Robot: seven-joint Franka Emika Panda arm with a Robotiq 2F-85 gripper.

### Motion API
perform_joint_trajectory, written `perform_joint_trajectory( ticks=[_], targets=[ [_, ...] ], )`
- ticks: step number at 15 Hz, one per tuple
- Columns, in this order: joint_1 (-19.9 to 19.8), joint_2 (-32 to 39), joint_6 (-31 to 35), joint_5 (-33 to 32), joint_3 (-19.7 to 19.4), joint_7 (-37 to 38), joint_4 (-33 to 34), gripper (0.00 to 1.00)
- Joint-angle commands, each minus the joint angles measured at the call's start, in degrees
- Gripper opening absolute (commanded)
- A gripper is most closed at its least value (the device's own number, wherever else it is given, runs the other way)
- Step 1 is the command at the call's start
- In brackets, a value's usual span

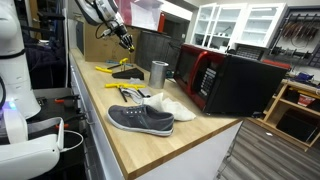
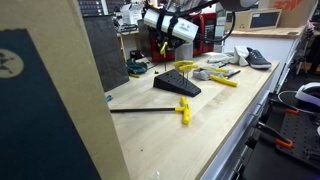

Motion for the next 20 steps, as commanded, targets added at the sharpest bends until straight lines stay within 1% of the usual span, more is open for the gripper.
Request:
perform_joint_trajectory(
  ticks=[1, 8, 10, 12, 14, 18, 20],
  targets=[
    [0.0, -2.5, -0.2, -1.2, 0.2, 3.5, -1.3, 0.04],
    [0.4, -5.0, -1.1, 4.3, 0.0, 0.1, -4.1, 0.04],
    [0.3, -6.1, -1.8, 4.1, 0.0, 0.3, -5.0, 0.04],
    [0.1, -7.2, -3.1, 2.4, 0.2, 1.0, -5.4, 0.04],
    [0.7, -8.1, -4.5, 2.2, -0.3, 0.7, -5.7, 0.04],
    [1.2, -9.8, -4.7, 4.8, -0.3, -1.0, -6.9, 0.04],
    [1.6, -10.4, -4.2, 7.3, -0.5, -2.4, -7.7, 0.04]
  ],
)
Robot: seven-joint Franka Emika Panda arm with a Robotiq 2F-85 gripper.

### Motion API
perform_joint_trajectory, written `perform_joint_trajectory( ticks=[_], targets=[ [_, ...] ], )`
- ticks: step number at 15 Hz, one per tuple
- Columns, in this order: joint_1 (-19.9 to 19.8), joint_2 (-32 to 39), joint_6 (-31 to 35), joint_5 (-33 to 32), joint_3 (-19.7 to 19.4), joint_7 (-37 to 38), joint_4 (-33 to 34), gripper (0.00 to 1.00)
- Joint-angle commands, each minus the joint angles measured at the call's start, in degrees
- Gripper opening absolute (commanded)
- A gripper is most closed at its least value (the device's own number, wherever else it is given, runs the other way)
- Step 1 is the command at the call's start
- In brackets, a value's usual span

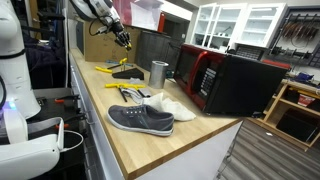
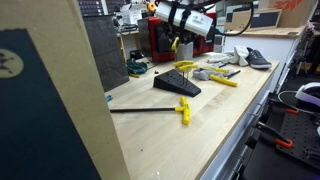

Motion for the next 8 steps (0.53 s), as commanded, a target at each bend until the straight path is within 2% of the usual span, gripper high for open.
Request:
perform_joint_trajectory(
  ticks=[1, 5, 8],
  targets=[
    [1.3, -3.2, 0.1, 4.6, -0.5, -2.7, -2.5, 0.04],
    [1.8, -4.3, -0.1, 9.5, 0.0, -5.7, -3.4, 0.04],
    [0.4, -4.9, -0.3, 7.1, 0.8, -3.8, -3.5, 0.04]
  ],
)
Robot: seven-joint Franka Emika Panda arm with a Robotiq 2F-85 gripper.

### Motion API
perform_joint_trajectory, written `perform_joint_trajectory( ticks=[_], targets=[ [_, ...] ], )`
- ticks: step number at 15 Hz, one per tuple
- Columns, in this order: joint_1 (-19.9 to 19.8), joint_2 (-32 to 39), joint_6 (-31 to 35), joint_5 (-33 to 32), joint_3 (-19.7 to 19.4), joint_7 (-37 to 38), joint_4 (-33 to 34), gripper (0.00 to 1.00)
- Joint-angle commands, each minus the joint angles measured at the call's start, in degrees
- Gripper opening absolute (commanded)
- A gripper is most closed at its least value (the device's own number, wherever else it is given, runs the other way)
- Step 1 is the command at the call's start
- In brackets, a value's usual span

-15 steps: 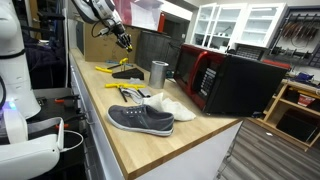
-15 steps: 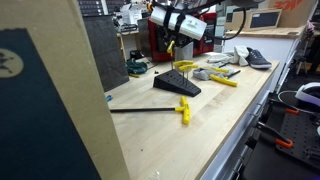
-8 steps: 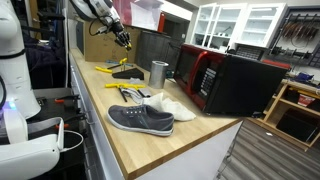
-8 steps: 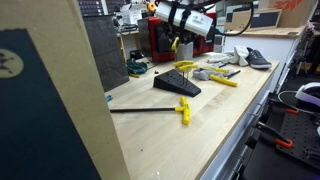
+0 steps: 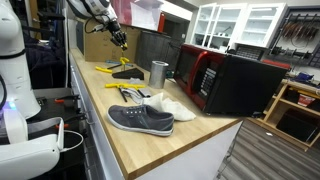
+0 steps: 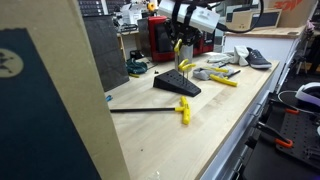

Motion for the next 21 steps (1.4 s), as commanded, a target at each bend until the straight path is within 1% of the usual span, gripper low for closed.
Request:
perform_joint_trajectory(
  ticks=[1, 6, 10, 14, 18, 21],
  targets=[
    [-1.3, -2.5, -0.3, -1.2, 0.7, 0.5, -1.3, 0.04],
    [-3.3, -0.9, 0.1, -9.9, 1.2, 5.8, 0.3, 0.04],
    [-3.8, 0.8, 1.1, -13.3, 0.4, 9.8, 1.5, 0.04],
    [-4.1, 3.2, 3.2, -11.6, -1.1, 11.5, 2.2, 0.04],
    [-5.1, 5.1, 6.1, -8.4, -2.9, 12.8, 2.8, 0.04],
    [-5.4, 6.1, 7.6, -5.0, -4.1, 12.2, 3.7, 0.04]
  ],
)
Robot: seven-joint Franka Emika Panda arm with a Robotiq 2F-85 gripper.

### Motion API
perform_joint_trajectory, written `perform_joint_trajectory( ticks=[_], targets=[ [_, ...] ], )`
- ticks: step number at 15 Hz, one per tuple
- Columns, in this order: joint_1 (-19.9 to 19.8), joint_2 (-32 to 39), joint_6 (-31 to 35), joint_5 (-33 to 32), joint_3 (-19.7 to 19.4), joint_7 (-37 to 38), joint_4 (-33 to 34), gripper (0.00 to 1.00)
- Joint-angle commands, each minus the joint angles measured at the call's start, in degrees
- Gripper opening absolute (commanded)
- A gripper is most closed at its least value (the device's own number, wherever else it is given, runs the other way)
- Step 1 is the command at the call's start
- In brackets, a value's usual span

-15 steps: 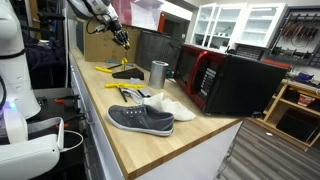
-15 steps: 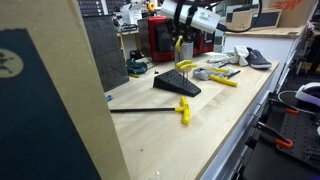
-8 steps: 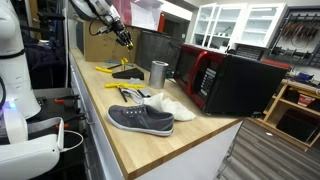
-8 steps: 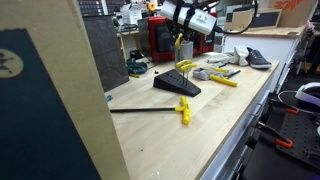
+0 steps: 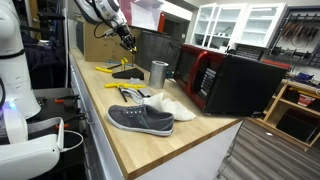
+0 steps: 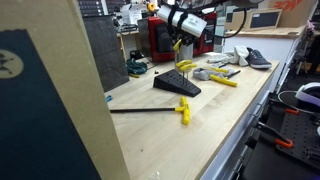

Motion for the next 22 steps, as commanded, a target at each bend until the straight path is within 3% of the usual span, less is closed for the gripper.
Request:
perform_joint_trajectory(
  ticks=[1, 5, 13, 22],
  targets=[
    [-0.7, 1.7, 4.9, 3.4, -1.0, 4.5, 1.4, 0.04],
    [-0.2, 2.4, 7.7, 9.6, -1.4, 4.0, 1.4, 0.04],
    [0.2, 1.7, 10.9, 15.9, -1.2, 0.3, -0.9, 0.04],
    [-0.2, 1.3, 10.8, 15.5, -1.1, -1.8, -2.7, 0.04]
  ],
)
